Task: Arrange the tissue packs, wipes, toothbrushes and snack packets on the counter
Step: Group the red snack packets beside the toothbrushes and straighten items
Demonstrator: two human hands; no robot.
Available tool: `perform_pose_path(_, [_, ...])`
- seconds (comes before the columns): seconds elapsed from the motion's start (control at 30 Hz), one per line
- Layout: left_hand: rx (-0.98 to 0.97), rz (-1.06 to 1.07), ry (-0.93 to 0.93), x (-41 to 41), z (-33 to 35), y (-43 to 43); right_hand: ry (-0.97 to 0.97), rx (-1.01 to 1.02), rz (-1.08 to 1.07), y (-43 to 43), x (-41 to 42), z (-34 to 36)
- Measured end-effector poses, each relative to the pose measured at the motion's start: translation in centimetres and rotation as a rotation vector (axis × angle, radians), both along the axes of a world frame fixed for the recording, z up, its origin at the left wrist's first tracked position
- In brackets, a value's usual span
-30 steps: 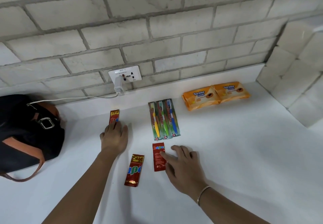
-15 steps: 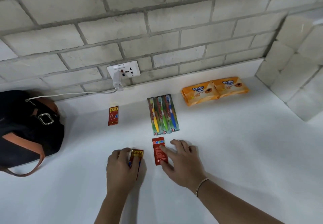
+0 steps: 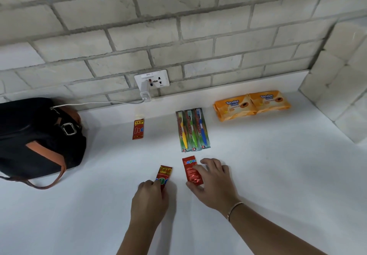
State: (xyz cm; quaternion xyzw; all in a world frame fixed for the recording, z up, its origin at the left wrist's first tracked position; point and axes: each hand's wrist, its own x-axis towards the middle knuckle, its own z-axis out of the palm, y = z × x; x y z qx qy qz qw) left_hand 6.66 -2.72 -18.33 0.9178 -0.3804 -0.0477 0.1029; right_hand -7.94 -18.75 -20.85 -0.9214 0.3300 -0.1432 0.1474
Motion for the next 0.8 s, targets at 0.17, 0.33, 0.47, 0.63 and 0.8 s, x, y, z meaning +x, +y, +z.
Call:
perform_pose_path(0.17, [-0.023,-0.029,-0.068,0.5,-1.0,0.0,0.001,-0.013,0.005,0.0,0.0,0.0])
perform_pose_path(0.33, [-0.042,-0.119,-0.187,1.1,-1.6,-0.7,-0.006,-0.012,0.011,0.0,0.0,0.0])
perform_pose_path(0.47, [0.04,-0.118,-0.274,2.9,-1.4,-2.7,-0.003,-0.018,0.007,-0.1,-0.1,0.0])
perform_pose_path(0.63, [0.103,-0.029,-0.228,6.7,-1.3,-6.9,-0.001,-0.015,0.01,-0.1,-0.1,-0.1])
perform_pose_path(0.8, [0.126,-0.015,-0.247,11.7,-1.3,-10.0,-0.007,-0.032,0.002,-0.2,0.0,-0.3])
